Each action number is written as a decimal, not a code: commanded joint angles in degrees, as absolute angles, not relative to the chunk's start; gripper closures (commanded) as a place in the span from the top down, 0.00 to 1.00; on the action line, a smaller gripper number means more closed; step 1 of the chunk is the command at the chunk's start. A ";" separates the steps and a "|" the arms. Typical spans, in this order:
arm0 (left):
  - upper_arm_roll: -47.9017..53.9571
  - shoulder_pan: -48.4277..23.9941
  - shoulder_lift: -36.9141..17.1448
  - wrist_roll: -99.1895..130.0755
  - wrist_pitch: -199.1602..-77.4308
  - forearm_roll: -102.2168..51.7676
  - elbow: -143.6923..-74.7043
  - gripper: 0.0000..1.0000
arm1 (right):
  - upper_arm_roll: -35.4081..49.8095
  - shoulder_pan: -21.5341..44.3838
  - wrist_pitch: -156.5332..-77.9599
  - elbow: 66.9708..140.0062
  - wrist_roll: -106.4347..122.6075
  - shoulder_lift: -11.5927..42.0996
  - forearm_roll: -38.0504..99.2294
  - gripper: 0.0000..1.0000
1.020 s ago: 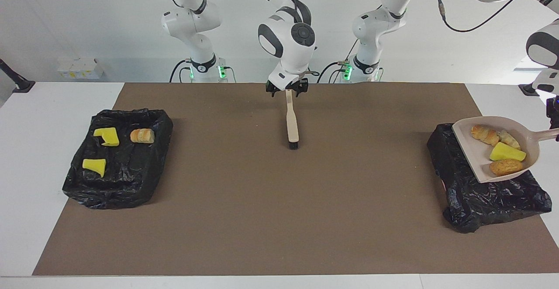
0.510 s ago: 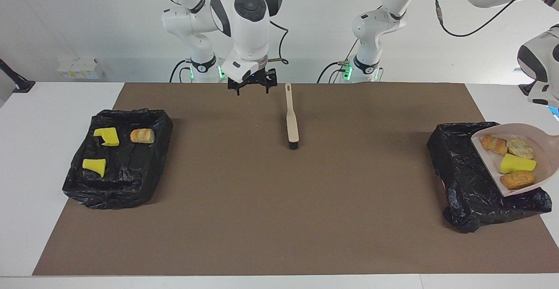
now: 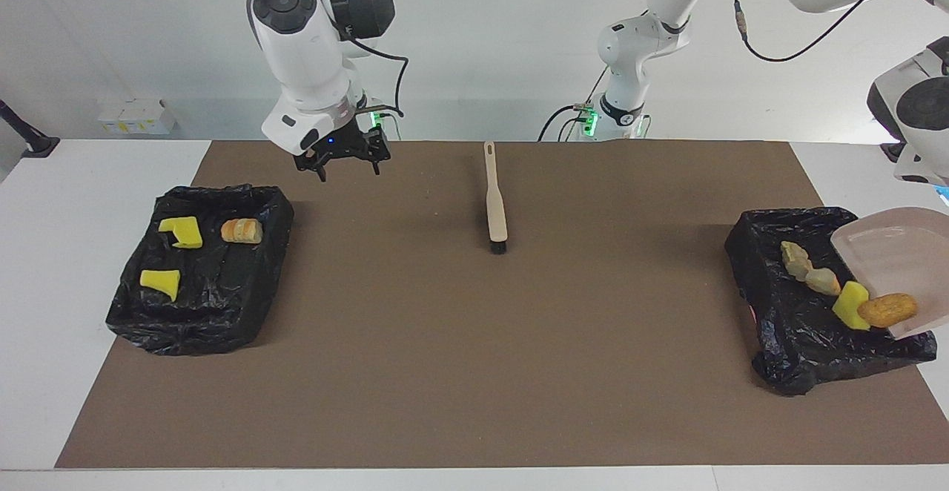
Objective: Sweep and dump trash in bin
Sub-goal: 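Tip the dustpan with the left gripper while the right gripper drops the brush, then lift the emptied dustpan out of the black bag with the left gripper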
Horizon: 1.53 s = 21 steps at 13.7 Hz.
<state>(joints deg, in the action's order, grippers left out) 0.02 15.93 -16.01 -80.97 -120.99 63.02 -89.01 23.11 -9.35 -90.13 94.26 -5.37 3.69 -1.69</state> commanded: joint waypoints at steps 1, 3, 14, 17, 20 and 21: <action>-0.62 13.28 -10.56 -72.27 -118.67 72.74 -96.23 0.00 | 21.98 -11.69 -88.95 93.69 -2.55 3.34 -2.90 1.00; -0.62 10.92 -10.37 -70.14 -114.02 76.53 -96.42 0.00 | 19.35 -11.69 -89.73 93.69 -2.55 3.34 -2.90 1.00; 0.17 -4.47 -5.27 -66.56 -96.51 63.94 -95.45 0.00 | 9.95 -11.53 -89.30 89.56 2.64 3.69 -2.20 1.00; 0.18 -7.29 -4.40 -52.42 -96.42 48.65 -96.77 0.00 | 0.91 -4.15 -89.03 88.95 2.64 3.34 0.34 1.00; 0.18 -10.53 -4.48 -45.64 -95.89 38.88 -98.26 0.00 | -0.44 -2.29 -89.30 89.82 1.50 1.86 1.41 1.00; 0.18 -11.68 -4.74 -41.79 -96.06 35.98 -98.70 0.00 | -0.09 -2.20 -89.38 90.43 0.80 1.58 1.41 1.00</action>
<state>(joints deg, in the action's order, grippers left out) 1.01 -8.92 -6.15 -47.45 -96.67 40.08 -96.48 0.10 -2.55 -90.13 89.38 1.27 3.18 0.21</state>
